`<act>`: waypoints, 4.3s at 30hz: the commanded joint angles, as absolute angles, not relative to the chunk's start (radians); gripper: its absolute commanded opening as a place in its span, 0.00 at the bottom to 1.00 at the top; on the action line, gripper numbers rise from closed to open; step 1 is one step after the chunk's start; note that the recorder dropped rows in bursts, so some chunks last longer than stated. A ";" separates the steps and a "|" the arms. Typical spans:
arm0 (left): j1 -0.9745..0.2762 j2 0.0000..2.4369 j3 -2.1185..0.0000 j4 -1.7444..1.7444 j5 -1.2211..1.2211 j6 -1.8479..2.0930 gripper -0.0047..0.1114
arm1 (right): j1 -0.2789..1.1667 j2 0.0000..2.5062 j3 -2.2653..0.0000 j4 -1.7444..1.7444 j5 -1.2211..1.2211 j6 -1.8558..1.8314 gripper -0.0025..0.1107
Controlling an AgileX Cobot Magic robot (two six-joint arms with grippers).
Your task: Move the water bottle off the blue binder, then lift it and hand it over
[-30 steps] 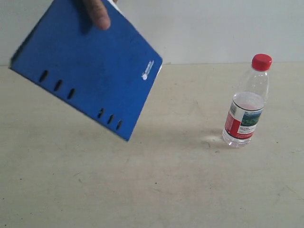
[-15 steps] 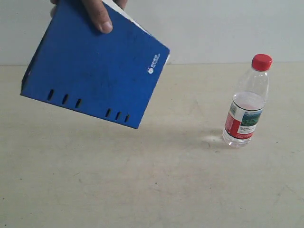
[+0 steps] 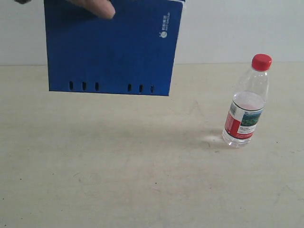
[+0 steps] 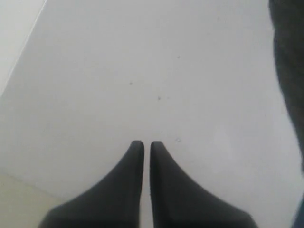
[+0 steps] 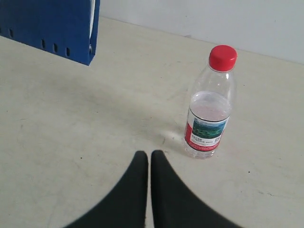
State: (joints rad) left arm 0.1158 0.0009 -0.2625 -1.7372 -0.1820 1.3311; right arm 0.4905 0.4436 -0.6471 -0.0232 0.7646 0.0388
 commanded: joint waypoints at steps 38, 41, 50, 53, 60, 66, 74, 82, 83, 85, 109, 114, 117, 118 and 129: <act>0.106 0.153 -0.187 0.428 0.237 -0.716 0.08 | 0.489 0.441 -0.648 0.016 0.783 0.043 0.02; 0.106 0.153 -0.107 0.442 0.124 -0.703 0.08 | 0.489 0.441 -0.648 0.016 0.781 0.043 0.02; 0.106 0.153 0.000 0.473 0.103 -0.577 0.08 | 0.489 0.441 -0.648 0.018 0.765 -0.066 0.02; 0.106 0.153 0.000 0.523 0.101 -0.574 0.08 | 0.489 0.441 -0.648 0.018 0.763 -0.107 0.02; 0.106 0.153 0.000 0.508 0.105 -0.622 0.08 | 0.489 0.441 -0.648 0.018 0.767 -0.123 0.02; 0.106 0.153 0.000 0.492 0.118 -0.627 0.08 | 0.489 0.441 -0.648 0.040 0.760 -0.185 0.02; 0.106 0.153 0.000 0.203 0.120 -0.793 0.08 | 0.489 0.441 -0.648 0.051 0.544 -0.230 0.02; 0.106 0.147 0.000 0.203 0.125 -0.793 0.08 | 0.489 0.441 -0.575 0.139 0.464 -0.201 0.02; 0.106 0.111 0.000 0.203 0.131 -0.793 0.08 | 0.489 0.441 -0.546 0.139 0.431 -0.181 0.02; 0.108 0.008 0.000 0.208 0.135 -0.793 0.08 | 0.489 0.441 -0.459 0.146 0.280 -0.095 0.02; 0.106 0.000 0.000 0.208 0.104 -0.793 0.08 | 0.428 0.441 -0.242 0.522 0.039 -0.507 0.02; 0.106 0.000 0.000 0.208 0.104 -0.793 0.08 | 0.409 0.441 -0.223 0.565 -0.161 -0.463 0.02; 0.108 0.000 0.000 0.208 0.107 -0.793 0.08 | 0.406 0.441 -0.221 0.571 -0.321 -0.453 0.02; 0.106 0.000 0.000 0.208 0.108 -0.793 0.08 | 0.408 0.441 -0.221 0.571 -0.353 -0.449 0.02; 0.106 0.000 0.000 0.208 0.106 -0.793 0.08 | 0.167 0.085 -0.221 0.541 0.141 -0.551 0.02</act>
